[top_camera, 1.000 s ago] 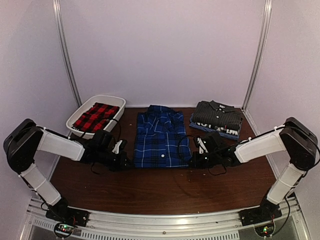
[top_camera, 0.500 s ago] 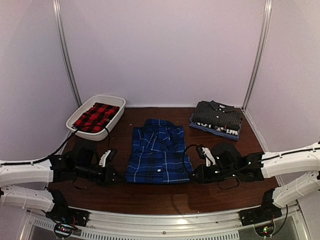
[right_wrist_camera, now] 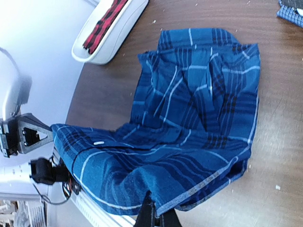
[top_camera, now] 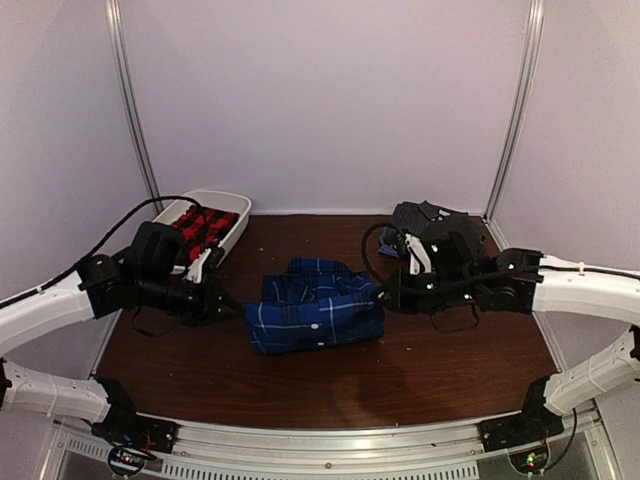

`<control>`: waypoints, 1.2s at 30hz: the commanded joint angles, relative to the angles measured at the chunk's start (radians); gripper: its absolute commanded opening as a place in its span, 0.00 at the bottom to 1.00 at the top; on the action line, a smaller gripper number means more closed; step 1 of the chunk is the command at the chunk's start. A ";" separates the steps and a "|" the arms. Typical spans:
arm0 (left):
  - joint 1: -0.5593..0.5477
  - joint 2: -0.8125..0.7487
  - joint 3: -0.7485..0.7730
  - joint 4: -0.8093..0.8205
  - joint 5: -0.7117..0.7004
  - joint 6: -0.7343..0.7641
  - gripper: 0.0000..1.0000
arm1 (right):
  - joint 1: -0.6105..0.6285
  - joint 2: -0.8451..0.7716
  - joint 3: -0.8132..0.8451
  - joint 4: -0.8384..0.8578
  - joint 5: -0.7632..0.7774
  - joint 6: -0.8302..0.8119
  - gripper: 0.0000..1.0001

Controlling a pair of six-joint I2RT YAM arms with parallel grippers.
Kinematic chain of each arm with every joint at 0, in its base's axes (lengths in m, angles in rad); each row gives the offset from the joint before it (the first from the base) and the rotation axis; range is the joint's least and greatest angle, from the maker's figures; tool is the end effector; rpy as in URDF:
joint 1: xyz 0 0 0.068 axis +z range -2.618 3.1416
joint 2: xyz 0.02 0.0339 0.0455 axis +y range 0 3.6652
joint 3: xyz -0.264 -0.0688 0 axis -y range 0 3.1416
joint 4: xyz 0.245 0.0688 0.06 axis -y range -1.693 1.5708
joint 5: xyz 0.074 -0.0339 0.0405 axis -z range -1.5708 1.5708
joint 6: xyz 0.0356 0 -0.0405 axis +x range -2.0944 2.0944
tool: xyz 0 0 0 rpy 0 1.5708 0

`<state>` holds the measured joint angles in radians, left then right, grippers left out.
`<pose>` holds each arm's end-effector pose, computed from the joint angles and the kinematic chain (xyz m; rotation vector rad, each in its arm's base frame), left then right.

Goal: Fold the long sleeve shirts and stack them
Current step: Fold the 2/3-rectangle-folded shirt at the center of the board.

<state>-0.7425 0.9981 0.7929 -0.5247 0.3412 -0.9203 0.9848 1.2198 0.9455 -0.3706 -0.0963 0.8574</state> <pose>0.1461 -0.1502 0.2725 -0.0311 2.5827 -1.1497 0.1458 0.2258 0.2870 -0.2149 2.4429 1.0458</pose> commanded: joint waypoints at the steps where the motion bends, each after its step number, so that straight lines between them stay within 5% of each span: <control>1: 0.216 0.274 0.173 0.069 0.144 0.242 0.00 | -0.203 0.214 0.142 0.037 -0.094 -0.157 0.00; 8: 0.377 0.965 0.606 0.209 0.289 0.344 0.00 | -0.429 0.764 0.534 0.119 -0.229 -0.242 0.00; 13: 0.394 1.169 0.816 0.217 0.279 0.319 0.00 | -0.466 0.953 0.708 0.073 -0.218 -0.248 0.00; 16: 0.394 1.187 0.857 0.216 0.260 0.305 0.00 | -0.473 0.957 0.713 0.071 -0.190 -0.246 0.04; 21: 0.416 1.142 0.830 0.207 0.171 0.292 0.00 | -0.472 0.896 0.697 0.050 -0.120 -0.267 0.36; 26: 0.436 1.058 0.803 0.196 0.054 0.298 0.44 | -0.440 0.793 0.666 0.028 -0.021 -0.311 0.53; 27: 0.436 1.036 0.797 0.192 0.033 0.303 0.47 | -0.418 0.778 0.658 0.024 0.006 -0.327 0.55; 31: 0.420 0.943 0.745 0.204 -0.011 0.304 0.46 | -0.361 0.740 0.614 0.032 0.063 -0.360 0.58; 36: 0.318 0.876 0.669 0.221 -0.004 0.299 0.30 | -0.319 0.784 0.615 0.053 0.041 -0.416 0.52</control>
<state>-0.3378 1.9205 1.5177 -0.3359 0.3546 -0.6250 0.6411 1.9629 1.5795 -0.3161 -0.0837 0.5003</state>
